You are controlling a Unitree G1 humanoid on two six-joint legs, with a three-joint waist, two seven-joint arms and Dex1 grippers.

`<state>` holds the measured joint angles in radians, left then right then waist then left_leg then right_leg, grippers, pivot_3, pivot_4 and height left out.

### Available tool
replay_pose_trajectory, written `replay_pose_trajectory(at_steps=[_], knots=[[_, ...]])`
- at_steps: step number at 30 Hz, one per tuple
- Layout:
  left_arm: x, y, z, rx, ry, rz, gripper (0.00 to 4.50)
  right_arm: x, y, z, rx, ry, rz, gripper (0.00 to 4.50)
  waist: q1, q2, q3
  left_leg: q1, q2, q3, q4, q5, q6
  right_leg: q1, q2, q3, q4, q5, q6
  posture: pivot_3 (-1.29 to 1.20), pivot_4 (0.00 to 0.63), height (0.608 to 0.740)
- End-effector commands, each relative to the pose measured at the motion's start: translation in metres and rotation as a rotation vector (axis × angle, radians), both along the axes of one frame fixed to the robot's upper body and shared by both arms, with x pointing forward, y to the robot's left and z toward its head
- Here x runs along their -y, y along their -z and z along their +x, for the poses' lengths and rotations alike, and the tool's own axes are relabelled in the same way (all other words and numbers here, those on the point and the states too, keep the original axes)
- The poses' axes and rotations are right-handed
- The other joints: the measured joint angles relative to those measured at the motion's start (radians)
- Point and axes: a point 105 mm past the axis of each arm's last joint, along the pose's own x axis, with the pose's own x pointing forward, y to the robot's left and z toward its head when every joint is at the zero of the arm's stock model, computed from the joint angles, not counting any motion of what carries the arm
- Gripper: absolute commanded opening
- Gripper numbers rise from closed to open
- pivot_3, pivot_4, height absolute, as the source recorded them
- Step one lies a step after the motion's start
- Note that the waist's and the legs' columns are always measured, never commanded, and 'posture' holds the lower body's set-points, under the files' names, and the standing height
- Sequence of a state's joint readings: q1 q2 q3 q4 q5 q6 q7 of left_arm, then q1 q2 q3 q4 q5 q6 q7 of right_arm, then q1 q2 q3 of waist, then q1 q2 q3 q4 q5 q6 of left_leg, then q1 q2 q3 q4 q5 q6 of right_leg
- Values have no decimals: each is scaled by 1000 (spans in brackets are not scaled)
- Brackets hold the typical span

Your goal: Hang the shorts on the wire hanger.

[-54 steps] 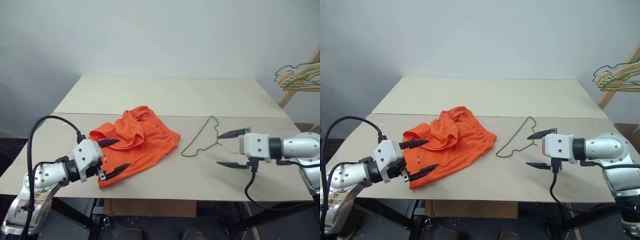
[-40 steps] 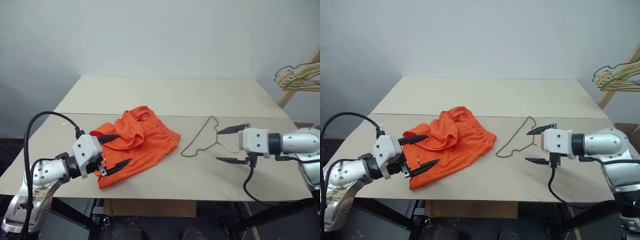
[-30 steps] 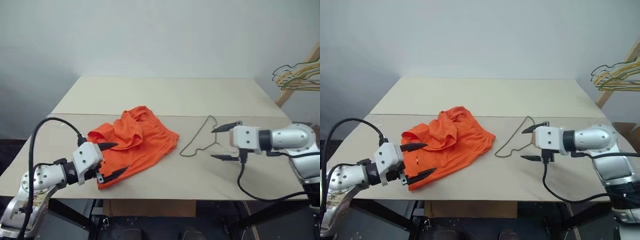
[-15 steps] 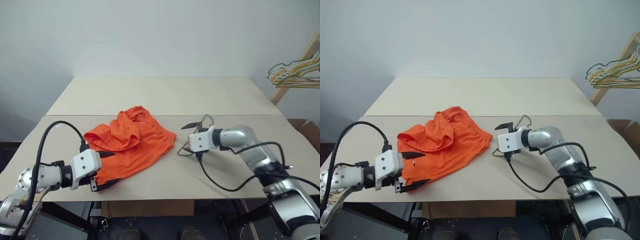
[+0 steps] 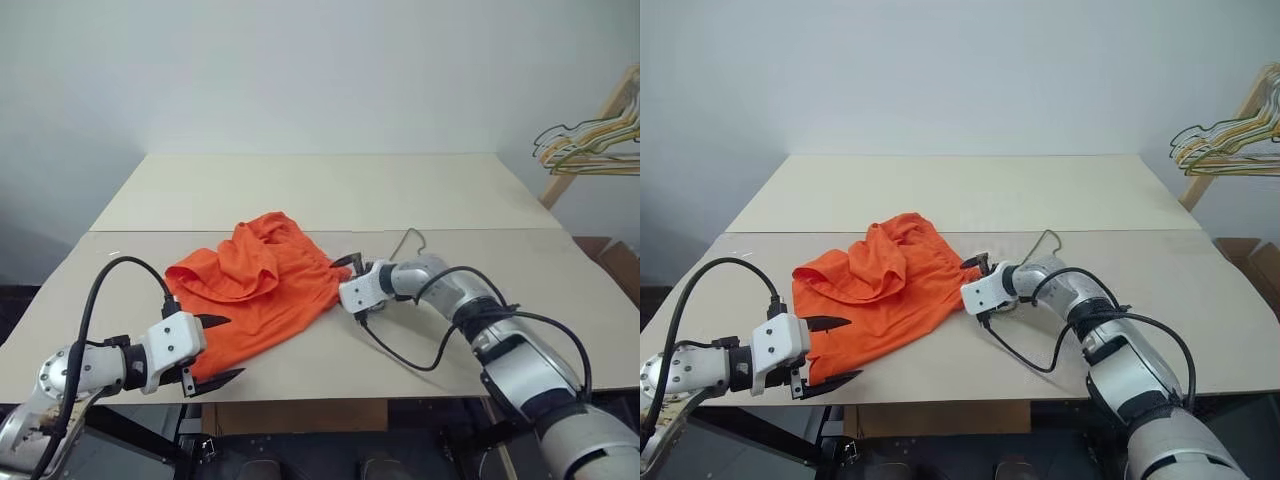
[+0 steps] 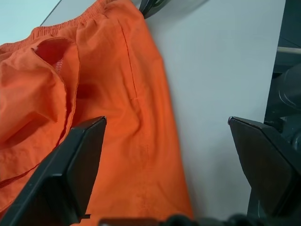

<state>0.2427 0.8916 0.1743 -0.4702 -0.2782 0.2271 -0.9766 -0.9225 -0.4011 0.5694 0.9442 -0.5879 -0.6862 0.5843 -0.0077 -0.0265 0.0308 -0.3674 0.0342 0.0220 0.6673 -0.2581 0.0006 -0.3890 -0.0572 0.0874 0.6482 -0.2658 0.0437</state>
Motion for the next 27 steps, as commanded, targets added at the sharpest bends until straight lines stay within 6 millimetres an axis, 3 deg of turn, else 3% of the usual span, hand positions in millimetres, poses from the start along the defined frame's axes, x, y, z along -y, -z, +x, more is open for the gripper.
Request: replay_pose_trajectory(at_steps=[1,6,15,22,27], knots=[[4,-10,1,45,13,3,4500,-7,-9,10,28,23,7,4479,-3,0,0,0,0,0,0,0,0,0,0,0,0,0,0,132,0,740],[5,-11,2,45,15,2,4500,2,-3,13,25,45,-37,3251,-4,0,0,0,0,-1,-1,0,0,0,0,0,1,0,-1,127,0,740],[2,-5,2,27,20,39,4500,7,7,4,-49,36,-38,30,-5,0,0,0,0,-1,-1,0,0,0,0,0,1,0,-1,110,0,740],[-11,1,0,-1,28,123,4500,12,1,-10,-55,43,-14,30,-1,0,0,0,0,-1,-1,0,0,0,0,-1,0,0,-1,98,0,740],[-29,18,-11,-94,80,288,4500,15,-3,-41,-113,66,-24,30,-1,1,0,0,0,-1,-1,0,0,0,0,-1,0,-1,-1,87,0,740]])
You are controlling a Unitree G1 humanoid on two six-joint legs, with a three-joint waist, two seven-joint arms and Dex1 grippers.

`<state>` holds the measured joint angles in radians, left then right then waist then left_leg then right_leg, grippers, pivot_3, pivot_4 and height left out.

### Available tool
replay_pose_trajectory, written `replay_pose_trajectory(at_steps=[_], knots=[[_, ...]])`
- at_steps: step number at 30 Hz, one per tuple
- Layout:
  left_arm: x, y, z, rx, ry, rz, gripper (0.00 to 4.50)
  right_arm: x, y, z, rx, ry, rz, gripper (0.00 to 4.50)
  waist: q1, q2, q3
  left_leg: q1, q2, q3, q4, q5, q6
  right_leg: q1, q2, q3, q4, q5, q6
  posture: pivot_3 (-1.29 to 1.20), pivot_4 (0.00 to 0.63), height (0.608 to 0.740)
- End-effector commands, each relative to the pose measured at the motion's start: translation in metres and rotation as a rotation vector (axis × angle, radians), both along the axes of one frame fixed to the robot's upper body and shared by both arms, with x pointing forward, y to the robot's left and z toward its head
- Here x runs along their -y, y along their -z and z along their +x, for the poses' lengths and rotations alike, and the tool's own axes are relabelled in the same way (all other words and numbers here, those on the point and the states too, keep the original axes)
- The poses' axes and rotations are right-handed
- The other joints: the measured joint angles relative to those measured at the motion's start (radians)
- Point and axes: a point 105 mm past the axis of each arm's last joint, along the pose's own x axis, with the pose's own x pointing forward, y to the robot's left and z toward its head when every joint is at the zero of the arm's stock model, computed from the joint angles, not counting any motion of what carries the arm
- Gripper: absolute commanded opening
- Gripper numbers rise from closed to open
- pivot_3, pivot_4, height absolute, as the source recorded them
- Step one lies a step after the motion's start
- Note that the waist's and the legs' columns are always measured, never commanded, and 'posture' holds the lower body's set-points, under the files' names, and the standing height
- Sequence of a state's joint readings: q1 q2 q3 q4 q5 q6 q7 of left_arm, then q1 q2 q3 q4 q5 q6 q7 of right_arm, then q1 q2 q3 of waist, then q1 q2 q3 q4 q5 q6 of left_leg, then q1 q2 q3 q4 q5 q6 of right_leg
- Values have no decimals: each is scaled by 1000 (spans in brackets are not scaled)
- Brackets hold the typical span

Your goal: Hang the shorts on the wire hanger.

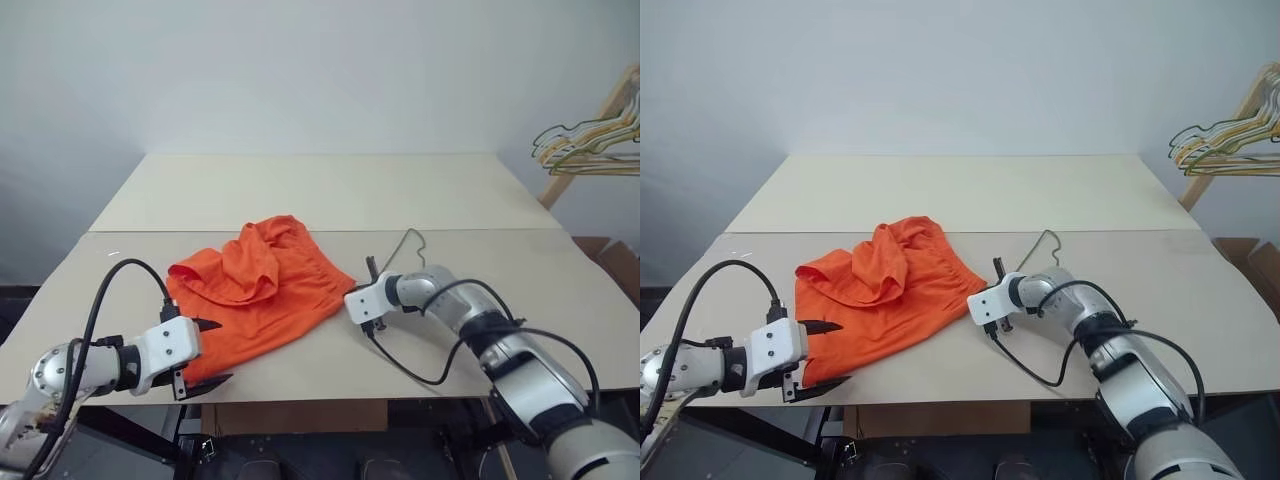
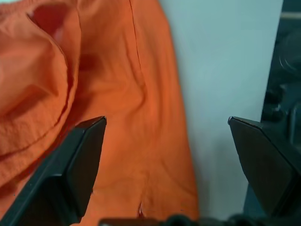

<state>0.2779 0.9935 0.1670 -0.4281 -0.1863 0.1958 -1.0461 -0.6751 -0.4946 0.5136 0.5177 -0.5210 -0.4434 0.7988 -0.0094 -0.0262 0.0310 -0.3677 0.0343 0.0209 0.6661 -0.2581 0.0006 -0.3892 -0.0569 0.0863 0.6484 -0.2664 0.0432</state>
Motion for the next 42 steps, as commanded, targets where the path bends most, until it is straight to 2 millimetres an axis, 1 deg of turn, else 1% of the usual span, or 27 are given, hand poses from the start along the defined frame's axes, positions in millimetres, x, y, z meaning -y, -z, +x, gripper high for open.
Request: replay_pose_trajectory(at_steps=[1,3,6,9,12,14,17,20,21,26,27,32,35,38,42], knots=[[-17,11,-3,-34,46,165,4500,-2,-19,-13,-22,24,14,30,0,0,0,0,0,0,0,0,0,0,0,0,0,0,0,83,0,740],[-25,19,-2,-44,51,218,4500,-5,-17,-21,-52,36,29,30,-2,0,0,1,0,0,0,0,0,0,1,0,0,0,0,74,0,740],[-23,22,8,-21,33,180,4500,-7,-14,-23,-49,64,37,30,-2,0,0,1,1,1,0,0,0,0,1,0,0,-1,0,67,0,740],[-22,27,16,-11,24,180,4500,-9,-14,-23,-53,89,56,30,1,0,0,0,0,1,0,0,0,0,1,-1,0,-1,0,59,0,740],[-18,27,24,-1,11,140,4500,-10,-15,-22,-48,98,61,30,1,0,0,0,0,1,0,0,0,0,1,0,0,0,0,55,0,740],[-17,27,27,-7,5,114,4500,-12,-17,-22,-50,103,75,30,0,0,0,0,0,1,0,0,0,0,1,0,0,0,0,52,0,740],[-19,32,29,-30,7,115,4500,-13,-18,-23,-52,100,83,30,-2,0,0,0,0,1,0,0,0,0,1,0,0,0,0,50,0,740],[-22,38,28,-66,20,129,3890,-13,-18,-23,-50,97,80,0,-2,0,0,0,0,1,0,0,0,0,1,0,0,0,0,46,0,740],[-23,40,27,-78,20,136,3595,-13,-18,-23,-49,98,80,0,-2,0,0,1,0,1,0,0,0,0,1,0,0,0,0,45,0,740],[-28,44,29,-77,17,157,1996,-13,-19,-22,-50,97,79,0,-2,0,0,1,0,1,0,0,0,0,1,0,0,0,0,46,0,740],[-28,43,30,-74,16,155,1733,-13,-19,-22,-50,96,78,0,-2,0,0,1,0,1,0,0,0,0,1,0,0,0,0,46,0,740],[-28,41,33,-55,20,166,32,-11,-19,-28,-69,82,70,0,-2,0,0,1,0,1,0,0,0,0,1,0,0,0,0,47,0,740],[-29,40,34,-43,23,175,9,-8,-21,-32,-82,80,60,0,-2,0,0,0,0,1,0,0,0,0,1,0,0,-1,0,48,0,740],[-32,38,28,-53,43,193,9,-3,-24,-48,-136,47,32,0,-2,0,0,0,0,1,0,0,0,0,1,0,0,-1,0,52,0,740],[-40,33,19,-48,49,244,9,2,-27,-77,-238,2,-8,0,-6,0,0,0,1,1,0,0,0,0,1,0,0,-1,0,63,0,740]])
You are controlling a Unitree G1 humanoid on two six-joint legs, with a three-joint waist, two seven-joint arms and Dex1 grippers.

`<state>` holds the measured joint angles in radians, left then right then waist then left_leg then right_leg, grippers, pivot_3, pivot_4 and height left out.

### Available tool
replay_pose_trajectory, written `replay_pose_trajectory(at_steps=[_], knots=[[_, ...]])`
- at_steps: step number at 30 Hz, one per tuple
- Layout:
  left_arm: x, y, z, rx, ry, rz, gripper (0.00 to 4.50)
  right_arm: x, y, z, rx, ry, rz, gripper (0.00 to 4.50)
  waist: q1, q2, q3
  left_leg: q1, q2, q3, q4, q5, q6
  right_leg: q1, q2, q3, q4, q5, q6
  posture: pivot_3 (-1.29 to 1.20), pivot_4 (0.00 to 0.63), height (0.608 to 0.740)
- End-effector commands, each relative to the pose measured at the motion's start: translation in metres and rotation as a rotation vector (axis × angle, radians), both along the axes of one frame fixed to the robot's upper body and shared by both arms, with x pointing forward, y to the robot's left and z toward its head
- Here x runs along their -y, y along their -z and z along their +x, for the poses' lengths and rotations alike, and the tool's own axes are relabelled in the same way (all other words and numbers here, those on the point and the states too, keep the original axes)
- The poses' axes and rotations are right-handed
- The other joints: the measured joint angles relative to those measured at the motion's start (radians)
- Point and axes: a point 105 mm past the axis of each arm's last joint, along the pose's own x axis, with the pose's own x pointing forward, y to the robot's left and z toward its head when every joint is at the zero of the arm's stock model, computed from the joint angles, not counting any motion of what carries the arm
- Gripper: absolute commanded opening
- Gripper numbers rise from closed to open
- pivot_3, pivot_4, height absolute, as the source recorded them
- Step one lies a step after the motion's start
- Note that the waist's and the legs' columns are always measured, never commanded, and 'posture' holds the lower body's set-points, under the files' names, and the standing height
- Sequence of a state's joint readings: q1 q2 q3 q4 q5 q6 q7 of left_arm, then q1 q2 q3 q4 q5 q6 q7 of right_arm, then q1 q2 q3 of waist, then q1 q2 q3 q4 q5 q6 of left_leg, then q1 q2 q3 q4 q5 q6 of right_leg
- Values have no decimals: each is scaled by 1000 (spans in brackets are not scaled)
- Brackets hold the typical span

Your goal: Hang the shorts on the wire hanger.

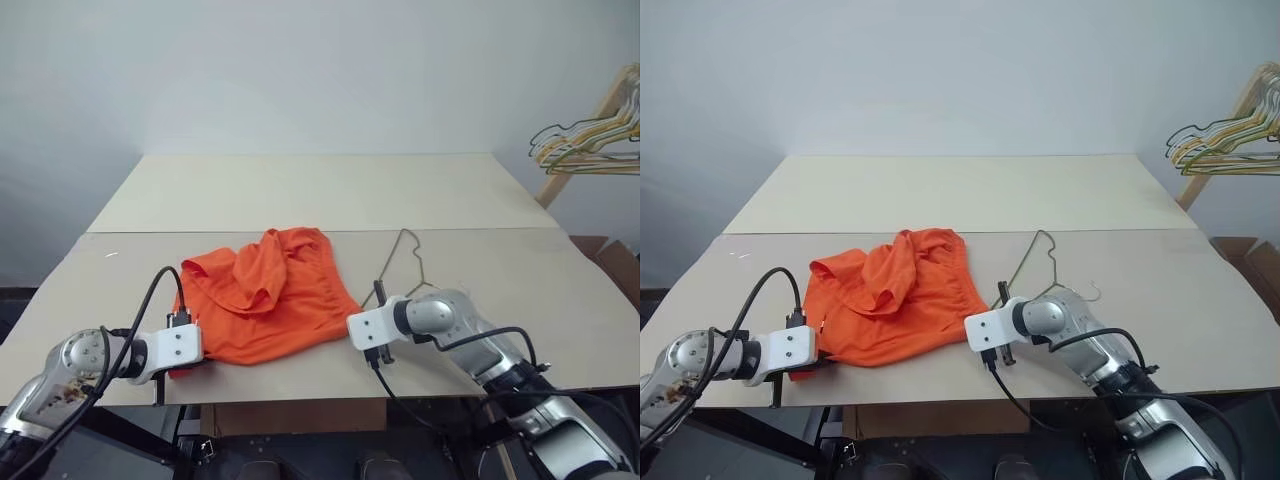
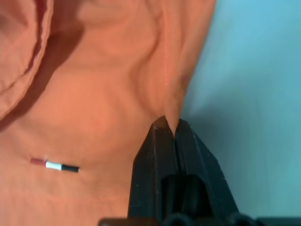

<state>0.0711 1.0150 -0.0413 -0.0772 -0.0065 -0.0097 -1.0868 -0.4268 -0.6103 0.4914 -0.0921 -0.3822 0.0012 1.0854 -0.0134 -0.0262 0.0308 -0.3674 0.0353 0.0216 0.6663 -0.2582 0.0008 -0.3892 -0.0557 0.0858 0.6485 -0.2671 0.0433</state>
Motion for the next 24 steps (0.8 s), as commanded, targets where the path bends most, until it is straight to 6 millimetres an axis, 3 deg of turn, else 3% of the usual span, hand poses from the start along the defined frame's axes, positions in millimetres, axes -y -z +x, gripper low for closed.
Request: replay_pose_trajectory(at_steps=[1,5,7,11,12,15,17,19,20,22,24], knots=[[-13,-7,-8,-3,-2,73,9,1,-19,-18,-42,-35,14,0,-3,0,0,0,0,0,0,0,0,0,0,0,0,0,0,63,0,740],[-6,-19,-19,-29,65,71,9,5,-22,-32,-146,-37,19,0,2,0,0,0,1,0,0,0,0,0,0,0,0,0,0,75,0,740],[0,-28,-11,1,79,41,9,5,-28,-28,-179,-9,48,0,9,-1,1,0,1,1,0,0,0,0,0,0,0,0,0,81,0,740],[12,-60,43,271,19,-52,9,1,-55,16,-111,136,169,0,31,-2,2,0,1,0,2,1,-1,1,0,-2,0,-1,2,70,0,740],[12,-76,66,399,-22,-65,9,-2,-71,36,-53,201,231,0,34,-2,2,0,1,0,2,2,-1,1,0,-3,0,0,2,62,0,740],[9,-146,131,792,-223,-111,9,-6,-147,108,231,465,508,0,34,-4,3,-1,0,-2,3,3,-3,0,1,-3,1,4,-1,54,0,740],[1,-205,158,1115,-358,-103,9,5,-206,140,552,598,673,0,33,-6,3,-8,0,-6,2,6,-8,-7,2,-5,1,9,-3,45,0,740],[-7,-257,160,1375,-449,-133,9,15,-254,147,790,669,840,0,29,-9,1,-19,-2,-8,2,10,-14,-18,0,-7,3,9,-3,32,0,740],[-8,-272,156,1446,-463,-149,9,20,-268,146,853,690,909,0,27,-11,-1,-24,-2,-9,0,14,-21,-25,-3,-9,10,9,-3,21,0,740],[-12,-290,141,1487,-459,-223,9,22,-277,140,887,677,976,0,18,-11,-5,-32,-3,-8,-1,16,-31,-37,-7,-16,16,10,-3,22,0,740],[-11,-286,127,1433,-399,-260,9,18,-265,135,862,628,958,0,-3,-11,-6,-31,-3,-8,-4,12,-29,-37,-7,-17,16,10,-3,23,0,740]])
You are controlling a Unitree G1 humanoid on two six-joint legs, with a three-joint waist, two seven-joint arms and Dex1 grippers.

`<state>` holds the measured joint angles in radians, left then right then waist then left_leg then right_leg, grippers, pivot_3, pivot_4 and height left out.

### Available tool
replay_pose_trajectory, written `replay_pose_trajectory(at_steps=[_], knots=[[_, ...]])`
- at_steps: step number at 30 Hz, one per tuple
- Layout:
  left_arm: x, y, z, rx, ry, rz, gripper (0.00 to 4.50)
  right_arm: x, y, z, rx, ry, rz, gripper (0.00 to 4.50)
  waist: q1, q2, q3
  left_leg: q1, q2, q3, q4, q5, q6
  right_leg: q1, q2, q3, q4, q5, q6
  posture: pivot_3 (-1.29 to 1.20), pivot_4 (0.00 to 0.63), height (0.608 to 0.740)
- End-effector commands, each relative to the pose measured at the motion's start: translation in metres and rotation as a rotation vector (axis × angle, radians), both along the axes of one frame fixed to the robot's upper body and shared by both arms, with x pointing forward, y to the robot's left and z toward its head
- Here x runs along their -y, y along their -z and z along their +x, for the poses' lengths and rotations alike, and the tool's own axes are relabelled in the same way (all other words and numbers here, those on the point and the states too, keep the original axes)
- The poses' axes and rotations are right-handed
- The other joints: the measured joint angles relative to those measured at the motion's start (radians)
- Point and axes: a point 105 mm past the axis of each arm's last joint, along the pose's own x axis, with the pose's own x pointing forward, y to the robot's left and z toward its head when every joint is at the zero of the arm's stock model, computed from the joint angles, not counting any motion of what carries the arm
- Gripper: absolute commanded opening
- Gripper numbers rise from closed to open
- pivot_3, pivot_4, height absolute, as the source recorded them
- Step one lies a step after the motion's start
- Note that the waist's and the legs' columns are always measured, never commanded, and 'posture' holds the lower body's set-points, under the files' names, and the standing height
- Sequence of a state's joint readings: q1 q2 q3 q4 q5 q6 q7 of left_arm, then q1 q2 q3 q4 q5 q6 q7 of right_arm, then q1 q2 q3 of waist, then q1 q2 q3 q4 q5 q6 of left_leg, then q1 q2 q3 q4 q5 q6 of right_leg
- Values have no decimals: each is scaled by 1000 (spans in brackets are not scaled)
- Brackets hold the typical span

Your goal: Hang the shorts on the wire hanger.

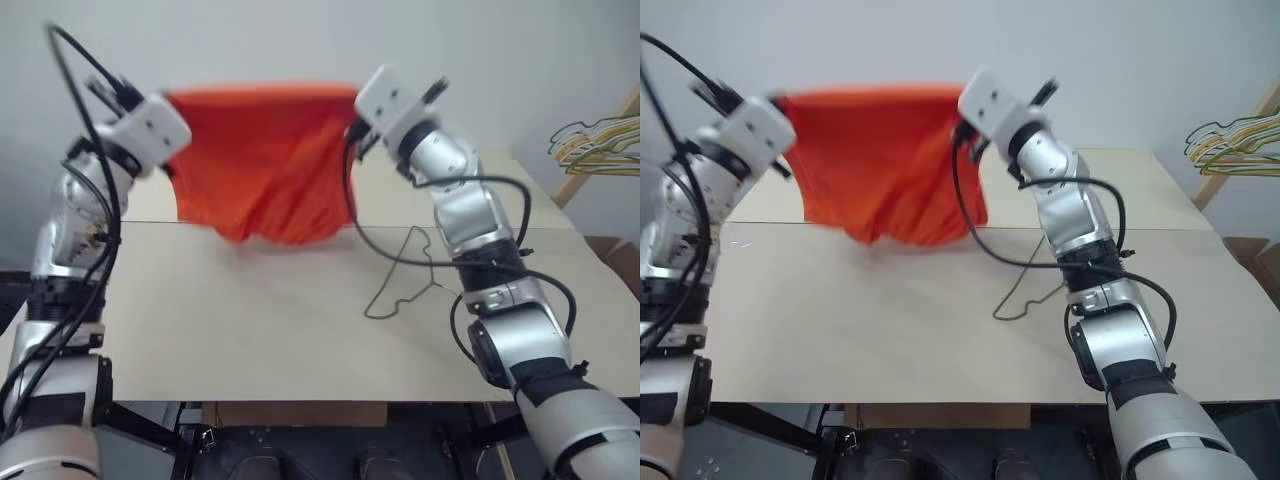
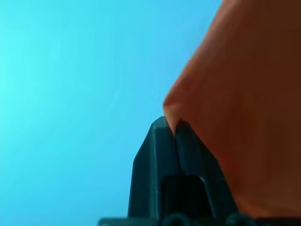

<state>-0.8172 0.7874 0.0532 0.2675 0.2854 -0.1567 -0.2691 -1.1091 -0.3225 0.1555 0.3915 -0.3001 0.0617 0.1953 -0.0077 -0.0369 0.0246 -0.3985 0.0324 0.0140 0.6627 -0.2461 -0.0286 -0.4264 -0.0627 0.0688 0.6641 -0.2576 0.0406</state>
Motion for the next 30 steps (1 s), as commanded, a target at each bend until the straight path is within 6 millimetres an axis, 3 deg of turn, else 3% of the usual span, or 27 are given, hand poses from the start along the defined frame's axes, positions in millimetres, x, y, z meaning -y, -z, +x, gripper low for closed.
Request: replay_pose_trajectory(at_steps=[1,4,10,15,17,26,30], knots=[[-15,9,-27,-74,72,6,9,15,20,-6,-6,-6,-15,0,-19,0,0,0,0,0,0,-1,1,0,0,0,0,0,0,27,0,740],[-5,55,-52,-282,214,104,9,5,65,-16,-105,-90,-130,0,-47,1,-1,0,0,1,-1,-4,4,1,0,0,-2,0,0,43,0,740],[-6,151,-92,-722,296,197,9,-12,157,-56,-265,-288,-470,0,-60,2,1,-1,2,3,-1,-6,14,3,2,0,-10,-1,0,64,0,740],[-13,218,-121,-1009,262,259,9,-8,224,-105,-527,-534,-774,0,-38,5,4,27,5,6,-1,-4,18,27,4,0,-11,-4,-4,59,0,740],[-10,225,-133,-1080,279,256,9,-1,233,-119,-626,-592,-833,0,-31,5,5,36,7,8,-3,-5,19,37,5,-1,-15,-9,1,59,0,740],[-2,245,-192,-1475,356,366,9,10,243,-154,-791,-755,-981,0,-6,3,6,35,9,10,-2,-6,20,36,6,0,-16,-5,-5,63,0,740],[0,248,-202,-1543,361,381,9,15,246,-169,-808,-828,-1042,0,-1,3,6,35,9,11,-2,-6,20,37,7,0,-16,-5,-5,65,0,740]])
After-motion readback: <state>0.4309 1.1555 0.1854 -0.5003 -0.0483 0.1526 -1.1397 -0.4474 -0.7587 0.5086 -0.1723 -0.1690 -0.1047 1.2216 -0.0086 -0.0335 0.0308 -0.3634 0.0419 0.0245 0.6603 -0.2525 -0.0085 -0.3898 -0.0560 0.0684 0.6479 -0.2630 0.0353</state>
